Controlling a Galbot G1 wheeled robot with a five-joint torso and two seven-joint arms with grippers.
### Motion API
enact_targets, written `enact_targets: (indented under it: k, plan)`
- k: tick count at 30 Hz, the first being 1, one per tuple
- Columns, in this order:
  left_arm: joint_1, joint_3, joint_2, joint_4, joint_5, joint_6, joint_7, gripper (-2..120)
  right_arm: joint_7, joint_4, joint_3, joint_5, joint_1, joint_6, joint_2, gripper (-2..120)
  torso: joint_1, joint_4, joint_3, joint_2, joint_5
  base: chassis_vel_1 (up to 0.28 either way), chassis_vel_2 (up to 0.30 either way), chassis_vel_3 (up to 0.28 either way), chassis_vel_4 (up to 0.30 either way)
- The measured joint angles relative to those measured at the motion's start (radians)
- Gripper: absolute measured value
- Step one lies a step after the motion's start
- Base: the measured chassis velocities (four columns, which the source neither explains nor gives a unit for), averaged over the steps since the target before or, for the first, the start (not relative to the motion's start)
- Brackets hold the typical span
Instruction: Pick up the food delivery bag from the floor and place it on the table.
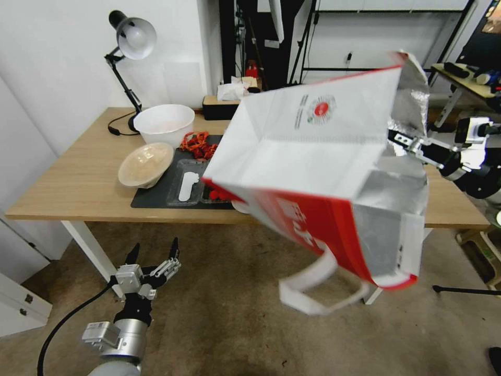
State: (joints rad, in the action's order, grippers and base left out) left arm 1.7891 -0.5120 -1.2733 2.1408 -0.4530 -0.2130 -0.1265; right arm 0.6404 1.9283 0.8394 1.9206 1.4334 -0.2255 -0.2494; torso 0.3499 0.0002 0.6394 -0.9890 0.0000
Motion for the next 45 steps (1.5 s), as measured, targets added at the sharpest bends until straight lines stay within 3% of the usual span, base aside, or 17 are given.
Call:
enact_targets:
  k: [21, 28, 37, 38, 39, 41, 45]
  plan:
    - [-0.015, 0.007, 0.019, -0.017, -0.010, -0.002, -0.002, 100, -0.379, 0.068, 0.010, 0.080, -0.023, 0.152, -0.024, 0, 0.000, 0.0000, 0.000, 0.000, 0.0000, 0.000, 0.000, 0.000, 0.000]
    - [-0.028, 0.018, 0.030, -0.020, -0.016, 0.002, -0.002, 100, -0.595, 0.106, 0.016, 0.081, -0.026, 0.231, -0.044, 0, 0.000, 0.0000, 0.000, 0.000, 0.0000, 0.000, 0.000, 0.000, 0.000]
    - [-0.029, 0.020, 0.030, -0.022, -0.016, 0.004, -0.001, 100, -0.778, 0.133, 0.017, 0.081, -0.043, 0.211, -0.048, 0, 0.000, -0.0001, 0.000, 0.000, 0.0000, 0.000, 0.000, 0.000, 0.000]
    - [-0.030, 0.022, 0.030, -0.024, -0.016, 0.004, -0.001, 100, -0.865, 0.148, 0.017, 0.092, -0.058, 0.193, -0.047, 0, 0.000, 0.0000, 0.000, 0.000, 0.0000, 0.000, 0.000, 0.000, 0.000]
    - [-0.030, 0.022, 0.030, -0.024, -0.016, 0.004, -0.001, 100, -0.865, 0.148, 0.017, 0.092, -0.058, 0.193, -0.047, 0, 0.000, 0.0000, 0.000, 0.000, 0.0000, 0.000, 0.000, 0.000, 0.000]
    - [-0.035, 0.031, 0.031, -0.029, -0.015, 0.004, -0.001, 100, -0.984, 0.177, 0.015, 0.099, -0.071, 0.181, -0.047, 0, 0.000, 0.0000, 0.000, 0.000, -0.0001, 0.000, 0.000, 0.000, 0.000]
    - [-0.032, 0.035, 0.029, -0.032, -0.010, 0.002, 0.000, 100, -1.082, 0.201, 0.004, 0.099, -0.092, 0.171, -0.051, 0, 0.000, 0.0000, 0.000, 0.000, 0.0001, 0.000, 0.000, 0.000, 0.000]
